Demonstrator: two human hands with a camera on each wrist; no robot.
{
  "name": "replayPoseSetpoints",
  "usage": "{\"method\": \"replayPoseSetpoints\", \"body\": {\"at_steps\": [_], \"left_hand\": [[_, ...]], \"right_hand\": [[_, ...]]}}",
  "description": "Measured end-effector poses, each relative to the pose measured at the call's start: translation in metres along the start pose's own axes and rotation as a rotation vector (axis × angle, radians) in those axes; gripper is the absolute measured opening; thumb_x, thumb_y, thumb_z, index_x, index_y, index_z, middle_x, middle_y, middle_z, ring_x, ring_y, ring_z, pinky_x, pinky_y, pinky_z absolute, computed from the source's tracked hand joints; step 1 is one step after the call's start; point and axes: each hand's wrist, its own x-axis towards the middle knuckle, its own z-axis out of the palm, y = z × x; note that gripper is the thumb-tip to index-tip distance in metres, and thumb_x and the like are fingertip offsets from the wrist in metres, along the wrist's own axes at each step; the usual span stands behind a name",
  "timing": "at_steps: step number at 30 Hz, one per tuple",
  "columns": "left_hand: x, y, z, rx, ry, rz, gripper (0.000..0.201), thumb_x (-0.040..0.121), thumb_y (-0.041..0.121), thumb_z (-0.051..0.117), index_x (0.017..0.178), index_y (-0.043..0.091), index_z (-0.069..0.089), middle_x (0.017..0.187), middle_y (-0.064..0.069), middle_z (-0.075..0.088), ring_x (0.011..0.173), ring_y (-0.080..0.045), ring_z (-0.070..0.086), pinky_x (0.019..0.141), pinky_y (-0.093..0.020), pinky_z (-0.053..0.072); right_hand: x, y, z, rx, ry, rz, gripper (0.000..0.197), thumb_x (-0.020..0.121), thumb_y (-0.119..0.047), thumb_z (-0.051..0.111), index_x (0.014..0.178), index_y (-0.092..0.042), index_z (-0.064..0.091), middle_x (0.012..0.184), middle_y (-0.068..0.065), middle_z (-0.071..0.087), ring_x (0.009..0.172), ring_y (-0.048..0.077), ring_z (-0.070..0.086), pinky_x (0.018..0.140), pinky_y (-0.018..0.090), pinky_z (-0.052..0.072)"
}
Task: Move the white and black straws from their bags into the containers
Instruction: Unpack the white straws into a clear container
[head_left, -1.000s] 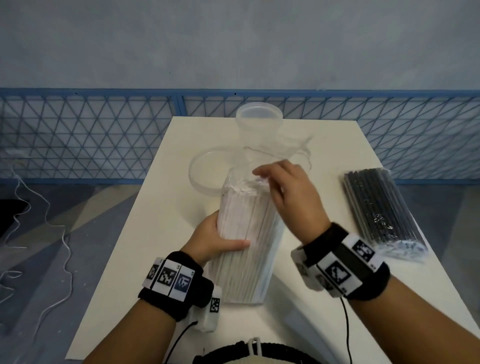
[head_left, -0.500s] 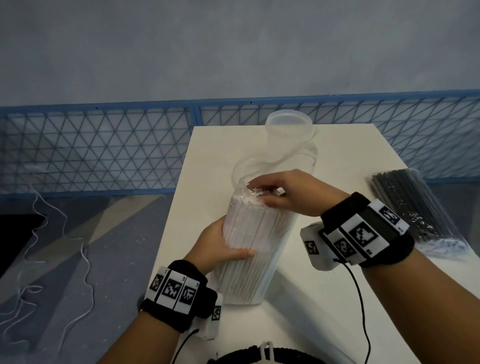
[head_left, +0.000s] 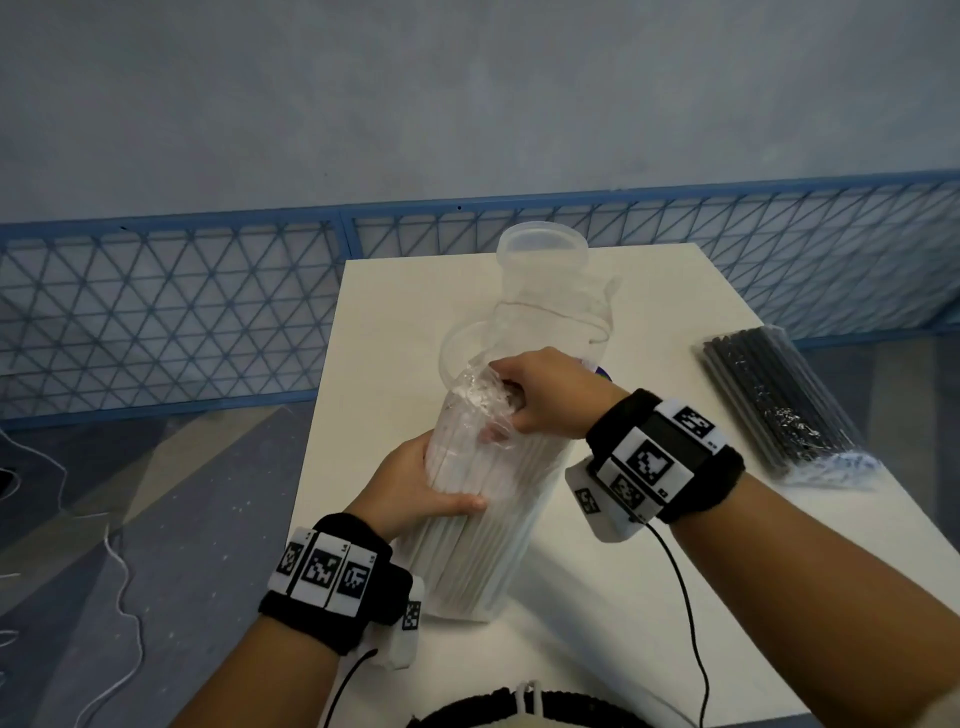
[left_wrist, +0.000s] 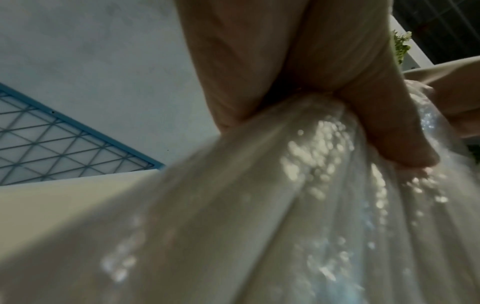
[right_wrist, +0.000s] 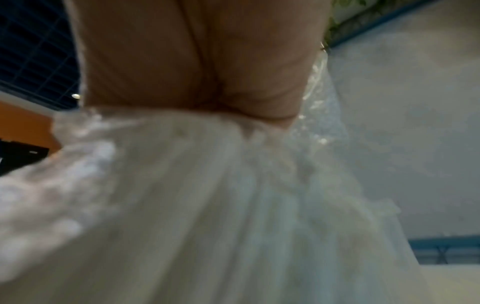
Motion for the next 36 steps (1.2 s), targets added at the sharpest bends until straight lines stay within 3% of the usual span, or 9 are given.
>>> {"method": "replayPoseSetpoints", "body": {"at_steps": [4, 6, 8, 14, 18, 22, 26, 30, 36], "left_hand": [[0.007, 0.000, -0.001, -0.011, -0.007, -0.016, 0.055, 0.049, 0.027, 0.088, 0.097, 0.030, 0.062, 0.098, 0.007, 0.071, 0.094, -0.005, 0.066, 0.082, -0.023, 0.052], [0.011, 0.001, 0.000, -0.029, 0.000, -0.025, 0.060, 0.044, 0.037, 0.087, 0.098, 0.029, 0.063, 0.098, 0.007, 0.071, 0.094, -0.006, 0.067, 0.083, -0.026, 0.053], [0.014, 0.001, 0.002, -0.046, 0.009, -0.024, 0.060, 0.043, 0.040, 0.085, 0.097, 0.028, 0.063, 0.098, 0.006, 0.072, 0.094, -0.006, 0.067, 0.084, -0.026, 0.054], [0.013, 0.002, 0.000, -0.049, 0.030, -0.020, 0.052, 0.054, 0.023, 0.087, 0.097, 0.030, 0.060, 0.096, 0.009, 0.070, 0.092, -0.001, 0.066, 0.076, -0.016, 0.052], [0.011, 0.002, -0.003, 0.006, 0.045, 0.001, 0.053, 0.056, 0.018, 0.090, 0.096, 0.034, 0.059, 0.094, 0.011, 0.069, 0.087, 0.004, 0.065, 0.075, -0.014, 0.052], [0.013, 0.002, -0.009, 0.023, 0.007, -0.017, 0.046, 0.063, 0.011, 0.086, 0.094, 0.030, 0.059, 0.092, 0.009, 0.069, 0.081, 0.009, 0.065, 0.072, -0.010, 0.050], [0.014, -0.001, -0.009, 0.011, 0.015, -0.033, 0.045, 0.064, 0.009, 0.085, 0.094, 0.030, 0.058, 0.095, 0.011, 0.068, 0.082, 0.009, 0.064, 0.070, -0.009, 0.049], [0.015, -0.002, -0.007, 0.012, 0.023, -0.032, 0.044, 0.066, 0.012, 0.084, 0.096, 0.031, 0.059, 0.098, 0.011, 0.068, 0.086, 0.007, 0.065, 0.073, -0.010, 0.051], [0.013, -0.004, -0.003, -0.015, 0.071, -0.019, 0.052, 0.058, 0.026, 0.089, 0.099, 0.030, 0.059, 0.102, 0.006, 0.069, 0.095, -0.006, 0.065, 0.078, -0.019, 0.054]], "right_hand": [[0.006, 0.010, 0.002, 0.103, 0.086, 0.006, 0.042, 0.079, -0.006, 0.060, 0.055, -0.028, 0.033, 0.053, -0.012, 0.033, 0.051, 0.012, 0.034, 0.052, 0.017, 0.030], [0.009, 0.015, 0.002, 0.148, 0.109, 0.027, 0.014, 0.079, -0.014, 0.070, 0.070, -0.019, 0.059, 0.059, -0.013, 0.046, 0.053, 0.005, 0.037, 0.054, 0.011, 0.032], [0.012, 0.020, 0.002, 0.174, 0.131, 0.028, 0.022, 0.078, -0.016, 0.072, 0.099, -0.010, 0.069, 0.078, 0.000, 0.066, 0.066, 0.007, 0.047, 0.056, 0.002, 0.032], [0.017, 0.022, -0.004, 0.199, 0.131, -0.035, 0.032, 0.077, -0.025, 0.072, 0.105, -0.011, 0.067, 0.092, 0.005, 0.070, 0.075, 0.011, 0.053, 0.059, 0.011, 0.034], [0.022, 0.020, 0.005, 0.119, 0.037, 0.018, 0.031, 0.075, -0.024, 0.074, 0.083, 0.001, 0.058, 0.071, 0.013, 0.057, 0.064, 0.021, 0.044, 0.059, 0.030, 0.030], [0.021, 0.020, 0.007, 0.226, 0.107, 0.005, 0.033, 0.071, -0.023, 0.078, 0.057, -0.011, 0.050, 0.052, 0.000, 0.041, 0.051, 0.014, 0.033, 0.053, 0.021, 0.028], [0.020, 0.024, -0.007, 0.287, 0.156, 0.013, 0.026, 0.071, -0.025, 0.077, 0.093, -0.013, 0.071, 0.079, 0.008, 0.069, 0.068, 0.015, 0.055, 0.059, 0.018, 0.035], [0.019, 0.038, -0.025, 0.381, 0.261, 0.052, 0.026, 0.069, -0.027, 0.080, 0.086, -0.009, 0.072, 0.074, 0.005, 0.069, 0.061, 0.009, 0.057, 0.061, 0.024, 0.047], [0.017, 0.040, 0.001, 0.645, 0.476, 0.206, 0.032, 0.074, -0.035, 0.075, 0.099, -0.019, 0.063, 0.081, -0.012, 0.062, 0.068, 0.000, 0.056, 0.057, 0.003, 0.041]]}}
